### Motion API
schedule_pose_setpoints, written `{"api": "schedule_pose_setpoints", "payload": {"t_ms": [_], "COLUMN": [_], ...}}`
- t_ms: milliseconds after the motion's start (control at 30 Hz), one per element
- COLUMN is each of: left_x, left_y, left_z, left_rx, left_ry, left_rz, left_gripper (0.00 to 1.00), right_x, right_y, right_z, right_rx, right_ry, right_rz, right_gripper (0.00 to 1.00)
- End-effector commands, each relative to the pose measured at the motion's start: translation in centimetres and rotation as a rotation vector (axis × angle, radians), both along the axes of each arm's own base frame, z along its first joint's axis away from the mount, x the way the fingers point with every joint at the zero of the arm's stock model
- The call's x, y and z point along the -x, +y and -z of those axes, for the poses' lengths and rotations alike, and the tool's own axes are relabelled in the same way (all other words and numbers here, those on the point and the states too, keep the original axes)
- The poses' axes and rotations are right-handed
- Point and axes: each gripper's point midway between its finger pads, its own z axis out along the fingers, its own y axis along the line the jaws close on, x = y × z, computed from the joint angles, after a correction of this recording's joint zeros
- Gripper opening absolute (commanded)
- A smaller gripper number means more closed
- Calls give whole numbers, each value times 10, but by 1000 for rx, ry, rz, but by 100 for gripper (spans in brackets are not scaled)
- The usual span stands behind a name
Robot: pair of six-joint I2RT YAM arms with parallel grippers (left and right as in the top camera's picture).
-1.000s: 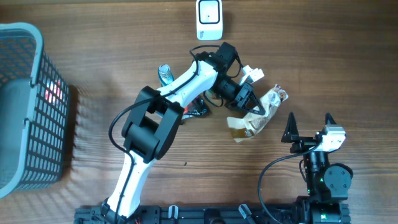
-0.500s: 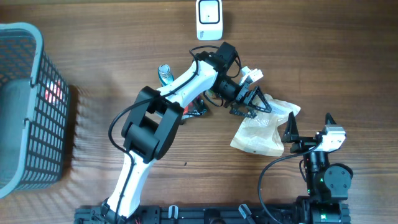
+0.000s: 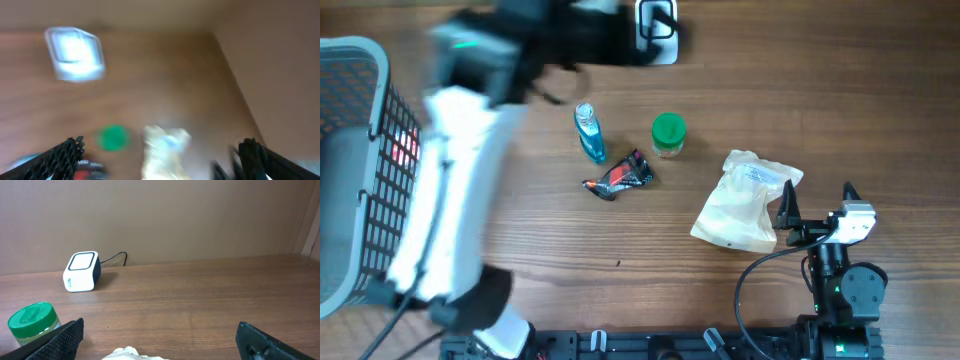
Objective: Scan the item barcode
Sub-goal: 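Carry the clear food bag right and release it on the table, then reach the left gripper into the basket and grasp the Kleenex tissue pack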
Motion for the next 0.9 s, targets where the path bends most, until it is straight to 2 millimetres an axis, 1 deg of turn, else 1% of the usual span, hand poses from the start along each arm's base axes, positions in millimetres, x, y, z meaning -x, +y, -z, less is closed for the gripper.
{"api": "schedule_pose_setpoints", "payload": {"t_ms": [0,33,67,100,133,167,200,233,267,367,400,467,500,567,600,667,700,767,833,867], "left_x": [-4,11,25,46,66,87,104,119,128,144,142,129,115,94,76,51,43,31,19,14], "left_y": [191,261,302,348,384,415,436,455,469,506,520,534,542,540,530,503,491,477,464,460], "left_z": [-43,-45,-44,-38,-31,-21,-11,2,17,68,94,131,164,194,212,243,257,269,269,268], "left_rx": [-2,12,33,68,87,101,116,125,117,-11,-51,-84,-155,-216,-252,-309,-351,-393,-431,-437], "left_ry": [-56,-38,-15,27,64,114,157,216,272,442,505,564,580,547,513,464,450,423,379,365], "left_rz": [-584,-785,-920,-1082,-1212,-1349,-1443,-1509,-1559,-1676,-1691,-1635,-1541,-1393,-1248,-1007,-920,-837,-736,-718], "left_gripper": [100,100,100,100,100,100,100,100,100,100,100,100,92,92,100,100,100,100,100,100], "right_x": [0,0,0,0,0,0,0,0,0,0,0,0,0,0,0,0,0,0,0,0], "right_y": [2,2,2,2,2,2,2,2,2,2,2,2,2,2,2,2,2,2,2,2], "right_z": [-1,-1,-1,-1,-1,-1,-1,-1,-1,-1,-1,-1,-1,-1,-1,-1,-1,-1,-1,-1], "right_rx": [18,17,17,17,17,17,17,17,17,17,17,17,17,17,17,17,17,17,17,17], "right_ry": [-8,-8,-8,-8,-8,-8,-8,-8,-8,-8,-8,-8,-8,-8,-8,-8,-8,-8,-8,-8], "right_rz": [-10,-10,-10,-10,-10,-10,-10,-10,-10,-10,-10,-10,-10,-10,-10,-10,-10,-10,-10,-10], "right_gripper": [100,100,100,100,100,100,100,100,100,100,100,100,100,100,100,100,100,100,100,100]}}
